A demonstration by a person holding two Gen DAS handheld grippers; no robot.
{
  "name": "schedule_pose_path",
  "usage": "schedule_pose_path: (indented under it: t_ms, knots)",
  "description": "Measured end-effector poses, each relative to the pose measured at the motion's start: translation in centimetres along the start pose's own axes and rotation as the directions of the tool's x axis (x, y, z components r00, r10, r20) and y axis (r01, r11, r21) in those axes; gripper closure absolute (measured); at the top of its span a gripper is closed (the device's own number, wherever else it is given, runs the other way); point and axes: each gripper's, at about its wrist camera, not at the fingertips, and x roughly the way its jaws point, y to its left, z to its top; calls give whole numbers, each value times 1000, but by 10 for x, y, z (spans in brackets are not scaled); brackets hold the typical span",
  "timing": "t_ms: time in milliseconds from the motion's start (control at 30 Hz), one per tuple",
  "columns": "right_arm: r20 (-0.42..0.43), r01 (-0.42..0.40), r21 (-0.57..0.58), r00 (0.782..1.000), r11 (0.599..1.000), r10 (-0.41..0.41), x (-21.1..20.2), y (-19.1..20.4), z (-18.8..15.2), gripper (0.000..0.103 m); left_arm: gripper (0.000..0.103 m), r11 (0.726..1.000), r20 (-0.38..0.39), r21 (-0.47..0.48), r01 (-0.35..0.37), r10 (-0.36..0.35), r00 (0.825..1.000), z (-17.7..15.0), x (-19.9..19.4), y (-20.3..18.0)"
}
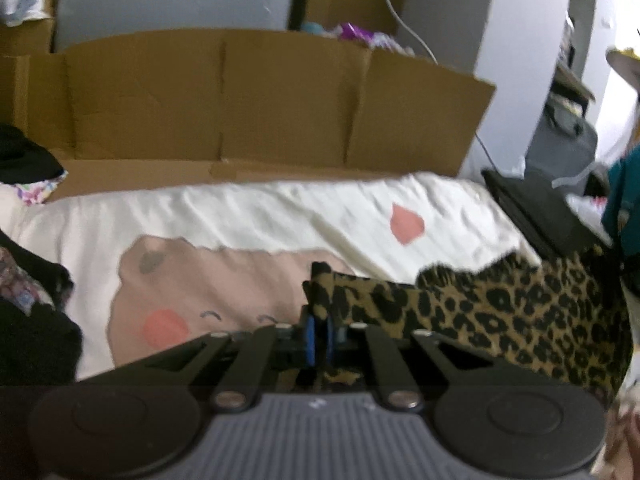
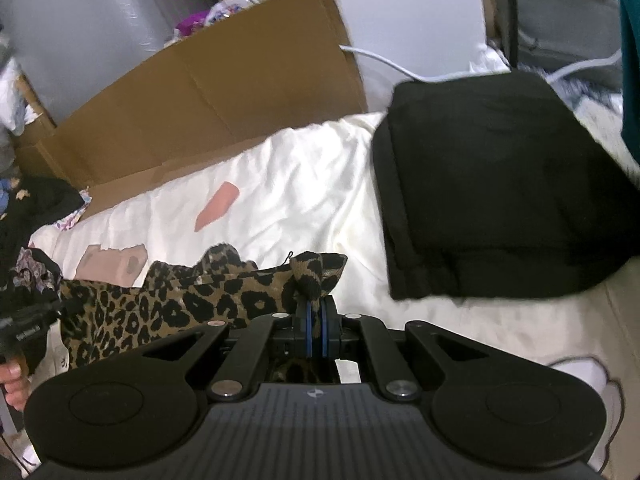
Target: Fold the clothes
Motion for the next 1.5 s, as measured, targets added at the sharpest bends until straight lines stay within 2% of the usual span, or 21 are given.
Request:
schedule_pose_path:
  t_ms: [100, 233, 467, 633, 933, 1033, 1167, 1300, 1400, 1500]
  knots:
    - [20, -5, 3, 1000, 1000, 5, -7, 4, 4, 100, 97, 998, 26, -60, 18, -17, 1000, 5, -2, 8]
    - [37, -4, 20, 999, 1000, 4, -10, 5, 13, 100, 97, 997, 38, -73, 15, -12, 999, 12, 8, 9]
    - [-17, 32, 33, 999, 999, -32, 11, 0, 22, 100, 97, 995, -31, -99, 11, -14, 999, 5, 37, 15]
    - [-35, 34, 24, 999, 999, -33, 27, 3, 30, 100, 97, 992, -37, -129, -3, -2, 999, 1, 39, 24]
    - [-57, 59, 27, 997, 998, -57, 42, 6, 38, 100, 97, 994, -28, -111, -17, 14, 1000, 2, 47, 24]
    - [-83, 92, 17, 992, 996, -91, 48, 4, 36, 98, 96, 995, -46, -95, -19, 15, 999, 2, 53, 21]
    - [-99, 169, 3, 981, 986, -168, 56, -4, 31, 91, 84, 995, -89, -93, -37, 28, 996, -1, 55, 23]
    - [-63, 160, 42, 986, 986, -157, 42, -12, 26, 80, 69, 986, -98, -156, -59, 44, 994, 5, 49, 34]
    - [-29, 136, -26, 990, 990, -136, 29, -1, 23, 79, 68, 985, -88, -155, -80, 67, 994, 11, 40, 33]
    - [-19, 95, -78, 995, 992, -97, 23, 13, 21, 79, 68, 993, -65, -100, -61, 55, 996, 14, 29, 20]
